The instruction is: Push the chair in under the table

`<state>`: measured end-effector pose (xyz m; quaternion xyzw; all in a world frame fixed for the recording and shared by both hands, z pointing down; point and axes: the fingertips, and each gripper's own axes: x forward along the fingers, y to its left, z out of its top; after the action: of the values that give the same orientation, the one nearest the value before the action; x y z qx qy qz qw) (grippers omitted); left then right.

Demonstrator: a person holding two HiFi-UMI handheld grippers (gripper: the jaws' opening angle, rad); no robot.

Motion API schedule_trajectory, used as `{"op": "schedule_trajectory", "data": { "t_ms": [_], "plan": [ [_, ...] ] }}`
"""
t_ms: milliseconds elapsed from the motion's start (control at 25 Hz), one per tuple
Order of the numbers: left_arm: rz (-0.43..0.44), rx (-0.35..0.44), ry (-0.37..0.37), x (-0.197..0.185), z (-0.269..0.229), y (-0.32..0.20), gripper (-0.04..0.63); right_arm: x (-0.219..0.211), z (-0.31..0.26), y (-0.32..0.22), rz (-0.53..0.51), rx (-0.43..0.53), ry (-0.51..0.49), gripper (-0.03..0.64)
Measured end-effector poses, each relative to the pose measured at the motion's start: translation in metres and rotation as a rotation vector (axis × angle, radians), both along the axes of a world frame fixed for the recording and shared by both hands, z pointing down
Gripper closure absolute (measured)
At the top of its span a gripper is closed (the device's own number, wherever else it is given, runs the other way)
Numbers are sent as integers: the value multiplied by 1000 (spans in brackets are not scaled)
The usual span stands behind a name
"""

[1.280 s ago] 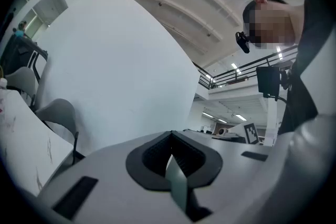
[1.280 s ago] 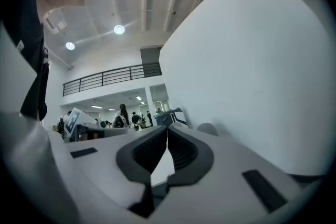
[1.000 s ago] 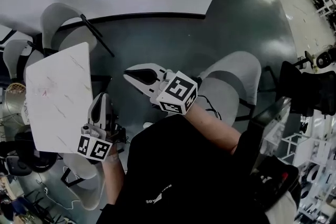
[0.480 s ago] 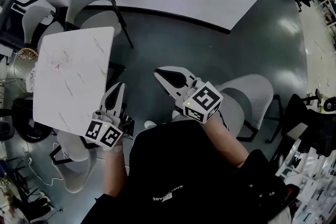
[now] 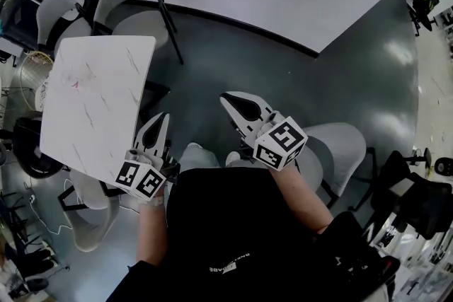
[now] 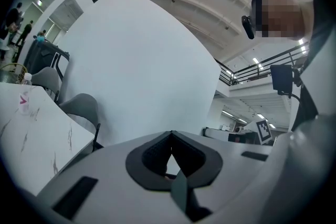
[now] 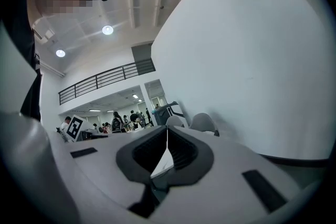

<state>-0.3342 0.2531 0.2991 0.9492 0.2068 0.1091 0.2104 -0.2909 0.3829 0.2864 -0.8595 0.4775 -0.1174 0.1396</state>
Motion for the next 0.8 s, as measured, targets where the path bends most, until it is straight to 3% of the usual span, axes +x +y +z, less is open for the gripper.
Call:
{"op": "schedule_trajectory", "data": {
  "t_ms": [240, 600, 800],
  "plan": [
    [-24, -34, -17, 39, 19, -23, 597, 43, 24, -17, -2, -36, -37, 604],
    [-18, -79, -4, 154, 30, -98, 597, 164, 43, -85, 12, -94, -71, 604],
    [-16, -86, 0, 199, 30, -147, 597, 223, 44, -135, 4, -127, -83, 603]
  ]
}}
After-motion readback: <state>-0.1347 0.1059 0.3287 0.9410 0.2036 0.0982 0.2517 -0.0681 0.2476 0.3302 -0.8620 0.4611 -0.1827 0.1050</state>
